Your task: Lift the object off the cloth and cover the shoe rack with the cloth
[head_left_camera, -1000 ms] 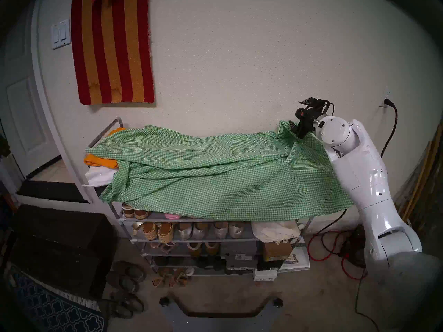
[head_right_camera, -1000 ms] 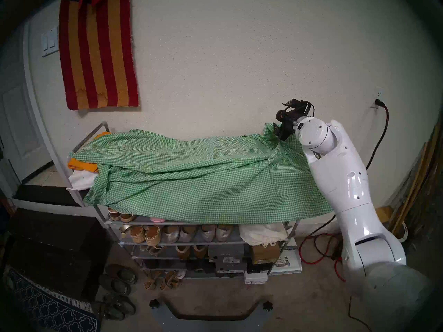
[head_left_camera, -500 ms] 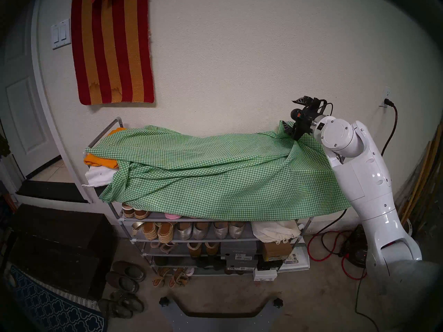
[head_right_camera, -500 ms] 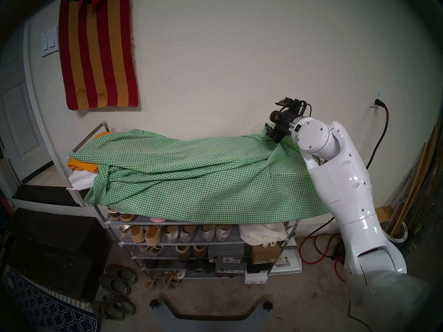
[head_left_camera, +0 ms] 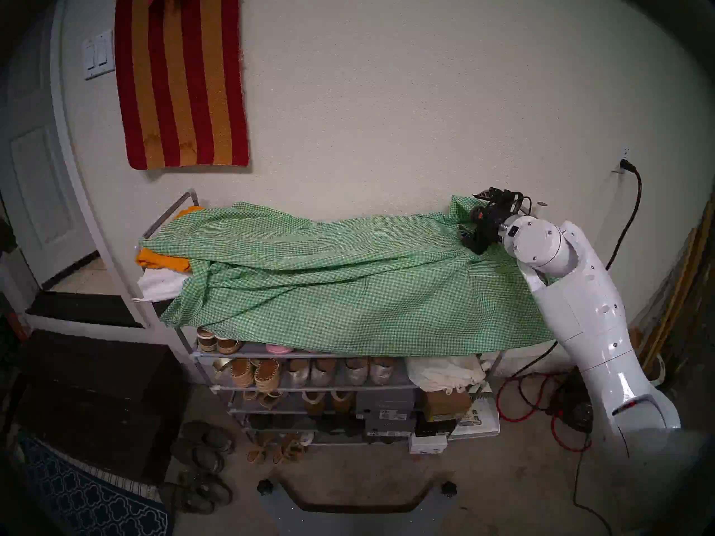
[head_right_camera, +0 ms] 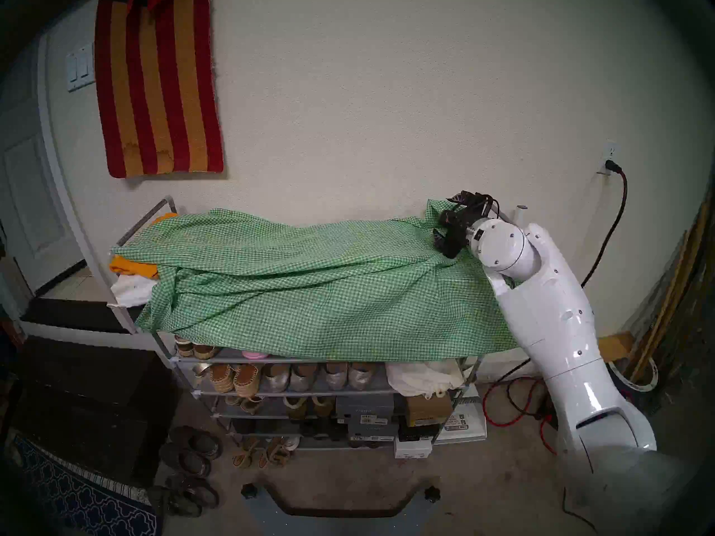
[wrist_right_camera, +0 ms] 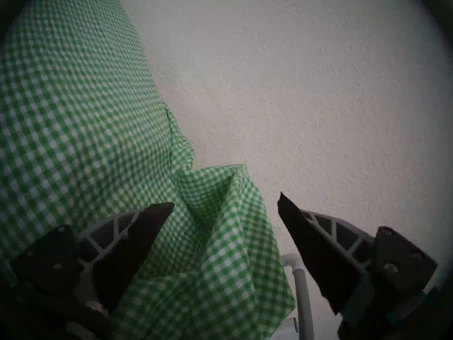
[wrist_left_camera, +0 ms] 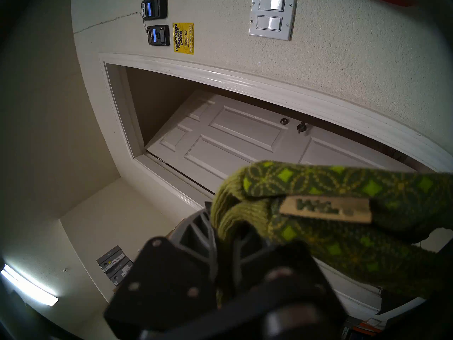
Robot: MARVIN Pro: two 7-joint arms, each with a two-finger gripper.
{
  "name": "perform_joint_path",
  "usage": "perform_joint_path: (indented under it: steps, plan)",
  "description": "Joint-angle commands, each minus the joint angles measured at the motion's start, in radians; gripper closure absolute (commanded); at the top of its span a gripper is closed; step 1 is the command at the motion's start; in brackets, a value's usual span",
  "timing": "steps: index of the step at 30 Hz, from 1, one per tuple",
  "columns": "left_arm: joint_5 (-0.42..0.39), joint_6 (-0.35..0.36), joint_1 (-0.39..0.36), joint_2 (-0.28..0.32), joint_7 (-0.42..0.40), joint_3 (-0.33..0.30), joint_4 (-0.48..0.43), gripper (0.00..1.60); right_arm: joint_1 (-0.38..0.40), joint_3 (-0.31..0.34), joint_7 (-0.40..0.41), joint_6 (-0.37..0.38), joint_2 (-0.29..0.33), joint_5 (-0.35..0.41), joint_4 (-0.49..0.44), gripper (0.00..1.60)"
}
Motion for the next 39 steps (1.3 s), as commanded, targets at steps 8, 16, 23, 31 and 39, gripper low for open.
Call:
perform_joint_path:
  steps: [8, 16, 23, 31, 39]
  plan:
    - [0.003, -0.003, -0.005, -0.002, -0.002, -0.005, -0.003, 1.60, 0.050, -0.025, -0.043, -0.051, -0.019, -0.030, 0.050, 1.60]
    - [0.006, -0.003, -0.009, -0.003, -0.004, -0.006, -0.003, 1.60, 0.048, -0.030, -0.066, -0.073, -0.016, -0.051, 0.040, 1.60]
    - [0.009, -0.003, -0.014, -0.004, -0.006, -0.005, -0.003, 1.60, 0.012, -0.059, -0.082, -0.088, 0.010, -0.103, -0.087, 1.60]
    - [0.013, -0.003, -0.018, -0.006, -0.008, -0.005, -0.002, 1.60, -0.041, -0.132, -0.044, -0.143, 0.053, -0.154, -0.212, 1.60]
    - [0.017, -0.002, -0.023, -0.007, -0.010, -0.004, -0.002, 1.60, -0.119, -0.154, 0.053, -0.216, 0.139, -0.128, -0.350, 1.60]
